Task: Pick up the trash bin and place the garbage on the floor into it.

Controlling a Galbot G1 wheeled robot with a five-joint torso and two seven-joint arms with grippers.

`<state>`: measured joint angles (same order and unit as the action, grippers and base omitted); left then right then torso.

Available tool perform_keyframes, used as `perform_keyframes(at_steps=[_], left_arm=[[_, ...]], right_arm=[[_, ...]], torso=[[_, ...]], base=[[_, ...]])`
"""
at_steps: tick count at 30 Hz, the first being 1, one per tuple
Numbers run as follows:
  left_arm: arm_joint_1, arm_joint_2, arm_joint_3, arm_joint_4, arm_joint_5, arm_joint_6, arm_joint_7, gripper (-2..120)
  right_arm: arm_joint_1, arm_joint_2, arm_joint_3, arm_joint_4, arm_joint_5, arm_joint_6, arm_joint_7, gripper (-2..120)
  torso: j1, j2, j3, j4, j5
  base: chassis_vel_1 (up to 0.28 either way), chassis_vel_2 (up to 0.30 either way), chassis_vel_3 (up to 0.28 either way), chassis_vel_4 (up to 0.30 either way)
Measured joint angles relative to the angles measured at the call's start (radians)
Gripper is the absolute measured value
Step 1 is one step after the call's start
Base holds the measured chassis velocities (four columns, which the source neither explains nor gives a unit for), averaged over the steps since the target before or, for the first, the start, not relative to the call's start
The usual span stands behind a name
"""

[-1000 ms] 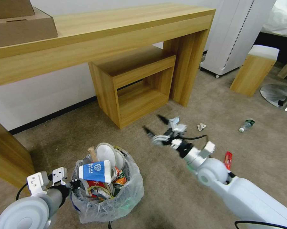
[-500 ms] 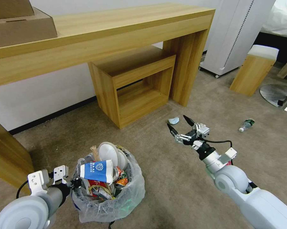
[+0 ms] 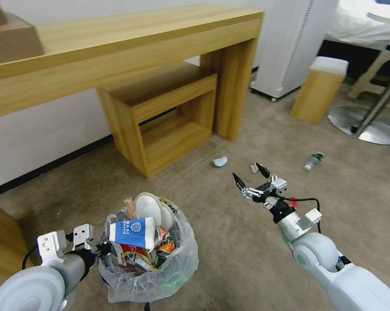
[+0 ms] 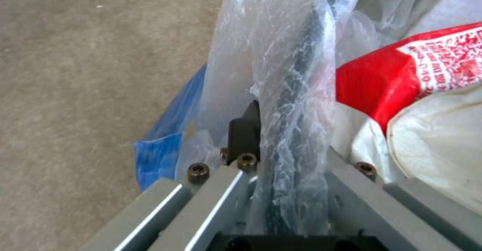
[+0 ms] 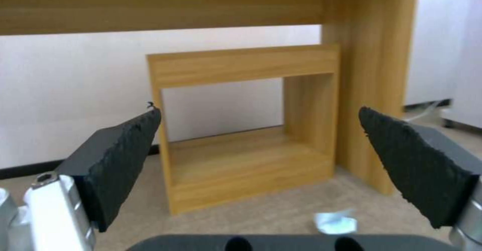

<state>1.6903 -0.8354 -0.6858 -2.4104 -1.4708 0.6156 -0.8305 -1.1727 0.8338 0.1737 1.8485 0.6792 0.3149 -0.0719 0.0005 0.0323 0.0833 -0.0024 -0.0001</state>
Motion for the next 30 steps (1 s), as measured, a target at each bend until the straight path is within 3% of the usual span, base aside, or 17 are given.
perform_keyframes(at_steps=[23, 30], left_arm=[[0.001, -0.020, 0.007, 0.010, 0.021, 0.006, 0.014, 0], [-0.008, -0.017, 0.012, 0.021, 0.020, -0.001, 0.017, 0]], right_arm=[[-0.006, 0.022, -0.010, -0.027, -0.051, 0.023, 0.035, 100], [-0.004, 0.026, -0.005, -0.035, -0.079, 0.018, 0.072, 100]], torso=[[0.000, 0.000, 0.000, 0.0004, 0.0001], [0.000, 0.000, 0.000, -0.0006, 0.0001]], base=[[-0.091, -0.094, -0.094, -0.090], [-0.092, -0.083, -0.077, -0.093]])
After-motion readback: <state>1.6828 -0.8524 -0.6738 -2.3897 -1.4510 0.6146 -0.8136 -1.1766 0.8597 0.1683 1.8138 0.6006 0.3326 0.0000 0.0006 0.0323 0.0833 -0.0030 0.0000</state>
